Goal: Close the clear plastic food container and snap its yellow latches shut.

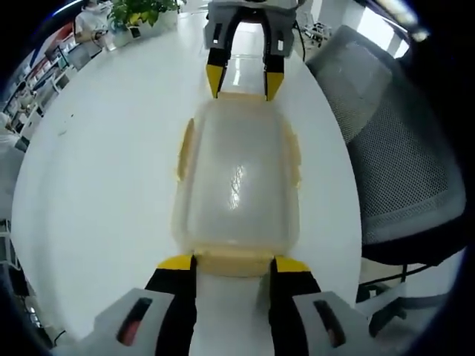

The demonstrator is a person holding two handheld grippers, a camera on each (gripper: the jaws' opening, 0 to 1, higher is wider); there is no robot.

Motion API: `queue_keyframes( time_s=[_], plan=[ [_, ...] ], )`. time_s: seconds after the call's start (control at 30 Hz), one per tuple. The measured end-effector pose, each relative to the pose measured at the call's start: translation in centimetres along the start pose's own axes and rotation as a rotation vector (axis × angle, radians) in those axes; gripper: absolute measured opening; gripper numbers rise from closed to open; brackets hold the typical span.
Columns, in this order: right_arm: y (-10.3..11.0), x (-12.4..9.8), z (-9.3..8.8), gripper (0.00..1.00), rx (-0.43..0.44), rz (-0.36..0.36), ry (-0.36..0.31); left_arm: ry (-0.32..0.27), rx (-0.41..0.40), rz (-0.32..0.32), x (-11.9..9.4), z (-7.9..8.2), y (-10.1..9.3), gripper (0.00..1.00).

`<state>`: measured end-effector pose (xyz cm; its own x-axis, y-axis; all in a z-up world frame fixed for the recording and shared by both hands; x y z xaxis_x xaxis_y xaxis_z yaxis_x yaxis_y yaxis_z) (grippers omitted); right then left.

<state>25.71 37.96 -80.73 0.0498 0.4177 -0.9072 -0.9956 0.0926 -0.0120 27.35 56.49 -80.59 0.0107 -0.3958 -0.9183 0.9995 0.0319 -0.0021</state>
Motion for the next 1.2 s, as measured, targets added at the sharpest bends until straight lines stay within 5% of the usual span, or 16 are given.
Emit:
queue_keyframes(
  time_s=[1.2],
  plan=[
    [-0.6, -6.5, 0.3, 0.34, -0.13, 0.041, -0.044, -0.013, -0.091, 0.088, -4.7, 4.7, -2.1, 0.32]
  ],
)
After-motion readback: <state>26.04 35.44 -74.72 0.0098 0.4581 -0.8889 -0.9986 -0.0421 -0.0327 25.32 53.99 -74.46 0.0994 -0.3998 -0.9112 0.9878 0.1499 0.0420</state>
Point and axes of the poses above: the point that each gripper's makers call its tool centre point, and the gripper's own axes: x roughly forward along the fingers, y roughly to its left, z roughly out of its top, the point moved 3 cm from there along -x, roughly backward along the fingers, and after that the axes turned 2 degrees about -y, right-handed, at the moved point
